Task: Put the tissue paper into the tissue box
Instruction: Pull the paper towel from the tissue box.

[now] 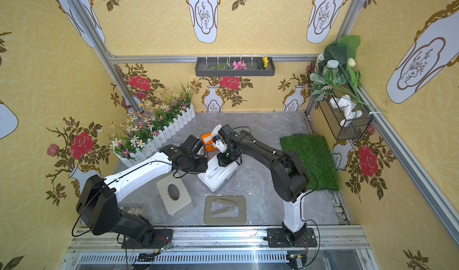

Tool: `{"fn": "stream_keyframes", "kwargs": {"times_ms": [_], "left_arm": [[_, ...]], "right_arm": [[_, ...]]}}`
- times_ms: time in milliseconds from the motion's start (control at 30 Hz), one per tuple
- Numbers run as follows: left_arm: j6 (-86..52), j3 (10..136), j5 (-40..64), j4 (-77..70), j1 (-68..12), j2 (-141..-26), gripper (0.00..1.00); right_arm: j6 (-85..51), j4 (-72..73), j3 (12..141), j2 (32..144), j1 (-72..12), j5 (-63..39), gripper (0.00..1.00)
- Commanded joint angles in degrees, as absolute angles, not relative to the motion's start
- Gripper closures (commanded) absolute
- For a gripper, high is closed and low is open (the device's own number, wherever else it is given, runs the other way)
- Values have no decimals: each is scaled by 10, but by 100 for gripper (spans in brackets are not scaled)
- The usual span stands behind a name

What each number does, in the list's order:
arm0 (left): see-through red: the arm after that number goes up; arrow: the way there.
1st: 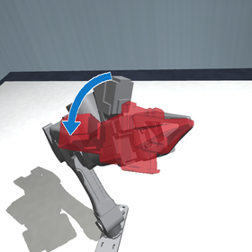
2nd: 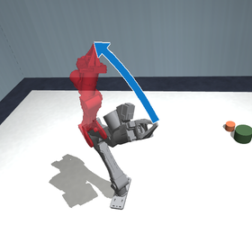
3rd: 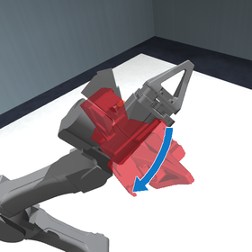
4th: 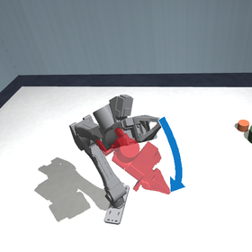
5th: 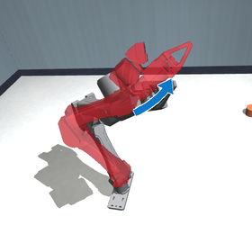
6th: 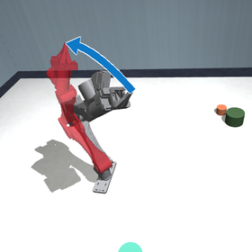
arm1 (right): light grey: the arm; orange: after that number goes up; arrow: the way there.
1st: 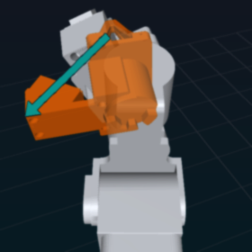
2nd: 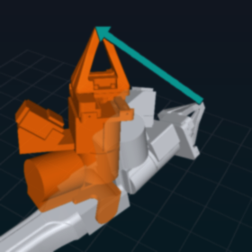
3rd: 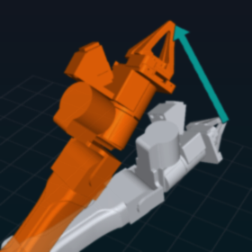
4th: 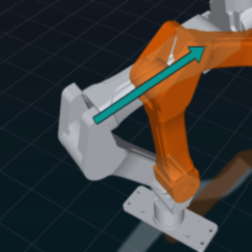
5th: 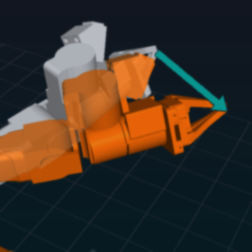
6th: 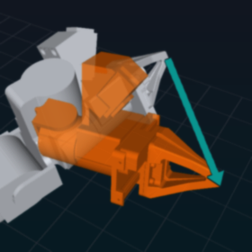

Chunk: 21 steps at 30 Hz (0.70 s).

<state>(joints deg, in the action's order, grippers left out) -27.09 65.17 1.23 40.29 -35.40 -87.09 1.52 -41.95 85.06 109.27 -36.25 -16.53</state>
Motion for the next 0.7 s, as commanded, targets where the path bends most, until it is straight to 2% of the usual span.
{"fn": "stream_keyframes", "kwargs": {"times_ms": [0,200,467,667], "left_arm": [[-266,655,4,413,-353,-872,39],[-265,664,4,418,-354,-875,38],[-268,670,3,420,-354,-879,38],[-274,666,1,420,-355,-874,37]], "right_arm": [[-9,-403,826,1089,-367,-150,59],[-42,-355,774,1071,-377,-146,58],[-40,-420,822,1089,-380,-142,62],[-87,-353,770,1085,-397,-156,63]]}}
